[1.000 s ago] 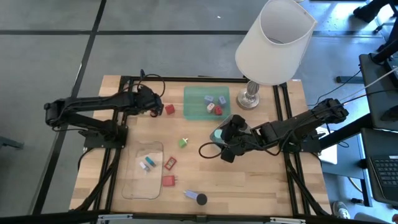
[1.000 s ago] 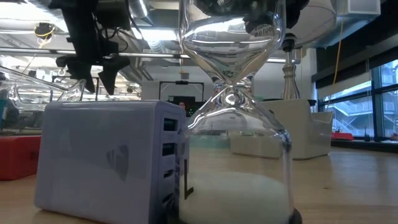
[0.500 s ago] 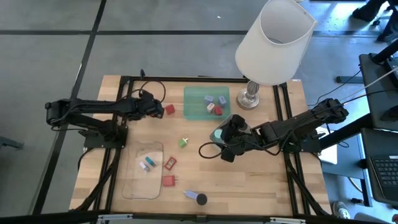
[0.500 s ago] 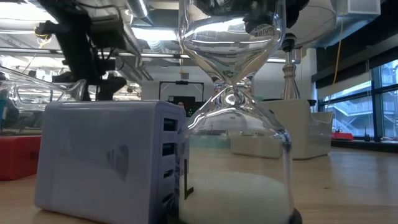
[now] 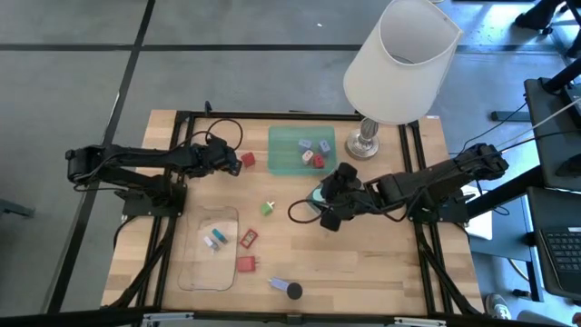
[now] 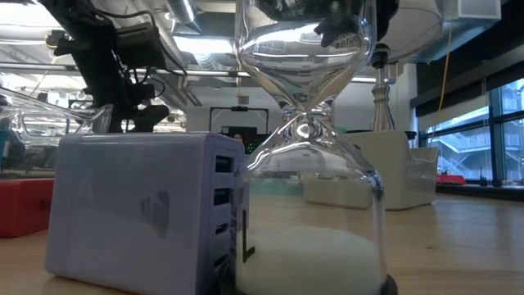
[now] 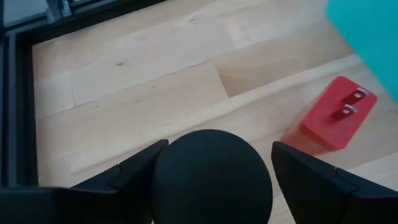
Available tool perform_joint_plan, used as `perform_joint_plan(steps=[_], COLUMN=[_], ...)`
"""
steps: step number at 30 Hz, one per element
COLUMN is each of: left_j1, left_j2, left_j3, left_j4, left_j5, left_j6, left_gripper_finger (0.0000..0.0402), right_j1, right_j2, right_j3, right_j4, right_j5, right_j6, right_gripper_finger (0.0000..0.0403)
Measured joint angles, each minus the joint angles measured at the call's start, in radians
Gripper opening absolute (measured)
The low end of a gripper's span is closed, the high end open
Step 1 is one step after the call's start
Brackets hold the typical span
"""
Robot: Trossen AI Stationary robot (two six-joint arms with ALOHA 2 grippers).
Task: Pick & Place Office items
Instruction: Put the red hourglass into the gray bin
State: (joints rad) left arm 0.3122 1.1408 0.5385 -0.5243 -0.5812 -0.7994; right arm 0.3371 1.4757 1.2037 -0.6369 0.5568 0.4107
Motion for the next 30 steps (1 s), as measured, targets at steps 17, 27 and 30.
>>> perform_joint_plan(steps=[17, 27, 30], left_j1=[-0.001, -0.084, -0.156], left_j2=[0.000, -0.080, -0.116], left_j3=[0.004, 0.168, 0.194], left_j4=[-0.003, 0.007, 0.101], left_j5=[0.029, 0.045, 0.044], left_j6=[0.029, 0.121, 0.158], left_gripper_finger=[0.0200, 0.0202, 0.0201], right_j1=[-0.007, -0.006, -0.006], right_j2=[0.000, 0.000, 0.000], right_j3=[0.000, 0.000, 0.000], right_j4=[0.000, 0.045, 0.088], right_j5=[0.000, -0.006, 0.013], right_j6=[-0.003, 0.031, -0.021], right_gripper_finger=[0.0342, 0.0342, 0.0342])
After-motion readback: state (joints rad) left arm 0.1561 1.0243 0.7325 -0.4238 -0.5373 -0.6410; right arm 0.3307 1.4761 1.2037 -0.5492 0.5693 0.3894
